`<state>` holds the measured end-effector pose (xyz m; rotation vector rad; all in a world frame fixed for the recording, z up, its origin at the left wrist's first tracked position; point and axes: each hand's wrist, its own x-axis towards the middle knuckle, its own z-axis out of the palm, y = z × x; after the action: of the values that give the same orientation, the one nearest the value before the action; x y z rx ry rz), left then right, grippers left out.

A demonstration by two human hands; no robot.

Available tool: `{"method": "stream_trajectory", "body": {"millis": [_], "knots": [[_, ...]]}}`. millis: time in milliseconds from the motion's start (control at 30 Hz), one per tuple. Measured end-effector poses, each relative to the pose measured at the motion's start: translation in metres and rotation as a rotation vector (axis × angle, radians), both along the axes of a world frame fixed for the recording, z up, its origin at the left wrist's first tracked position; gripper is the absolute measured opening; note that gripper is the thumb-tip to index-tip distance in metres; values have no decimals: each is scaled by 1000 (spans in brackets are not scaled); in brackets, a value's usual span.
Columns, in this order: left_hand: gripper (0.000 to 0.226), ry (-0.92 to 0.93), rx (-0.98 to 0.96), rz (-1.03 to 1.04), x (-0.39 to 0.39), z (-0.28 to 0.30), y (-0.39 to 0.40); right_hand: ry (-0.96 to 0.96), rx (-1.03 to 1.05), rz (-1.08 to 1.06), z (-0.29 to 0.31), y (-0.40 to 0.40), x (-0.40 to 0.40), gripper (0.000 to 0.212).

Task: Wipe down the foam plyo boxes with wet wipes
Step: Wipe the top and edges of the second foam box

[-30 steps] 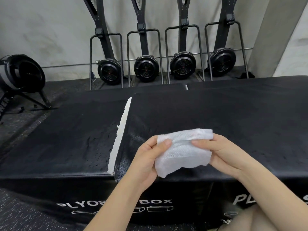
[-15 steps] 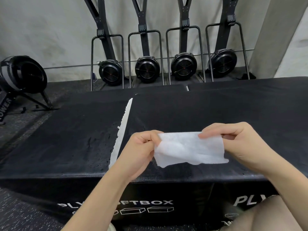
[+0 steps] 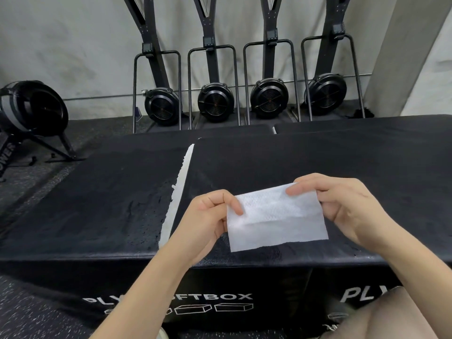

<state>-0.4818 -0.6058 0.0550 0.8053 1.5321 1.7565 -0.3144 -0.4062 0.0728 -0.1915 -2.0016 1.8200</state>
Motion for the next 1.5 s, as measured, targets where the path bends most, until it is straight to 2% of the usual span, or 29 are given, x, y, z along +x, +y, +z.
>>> {"method": "stream_trajectory", "body": {"millis": [67,167,233,333,433,533,600,667,833,967,1033,1067,1167,1200,1233,1300,1433,1500], "knots": [[44,-33,6,4,2,0,-2,8,-30,-11,4,-8,-2,19],[38,-42,18,16,5,-4,-5,-62,116,-120,5,-14,-3,18],[25,-18,35,9,4,-8,-9,-68,119,-125,5,-16,-4,14],[31,3,45,-46,-3,-18,-11,-82,147,-72,9,-17,-7,8],[45,132,-14,-138,-5,-19,-6,-159,178,20,16,-19,-13,19],[38,203,-120,-221,4,-17,7,-240,315,130,20,-24,-21,37],[29,230,-162,-208,9,-18,15,-253,376,136,21,-26,-25,39],[19,262,-177,-165,12,-19,19,-237,456,77,22,-26,-28,32],[27,268,-230,-151,13,-22,17,-296,570,-19,20,-23,-32,16],[21,213,-205,-168,17,-22,13,-301,567,-24,17,-23,-38,6],[22,150,-168,-126,19,-22,12,-267,453,-49,8,-22,-41,14],[23,103,-135,-86,20,-23,11,-270,294,-20,1,-22,-41,25],[30,-5,-53,20,22,-28,11,-324,-462,263,-33,-32,-39,76],[32,-18,-44,50,23,-29,11,-314,-644,326,-44,-37,-37,82],[32,-24,-42,94,25,-30,11,-285,-767,372,-55,-42,-36,78],[32,-17,-54,201,25,-32,11,-259,-874,389,-67,-47,-35,61],[36,22,-105,311,23,-34,11,-316,-867,272,-68,-50,-39,59],[45,34,-123,347,24,-35,11,-286,-875,246,-62,-52,-40,50]]}}
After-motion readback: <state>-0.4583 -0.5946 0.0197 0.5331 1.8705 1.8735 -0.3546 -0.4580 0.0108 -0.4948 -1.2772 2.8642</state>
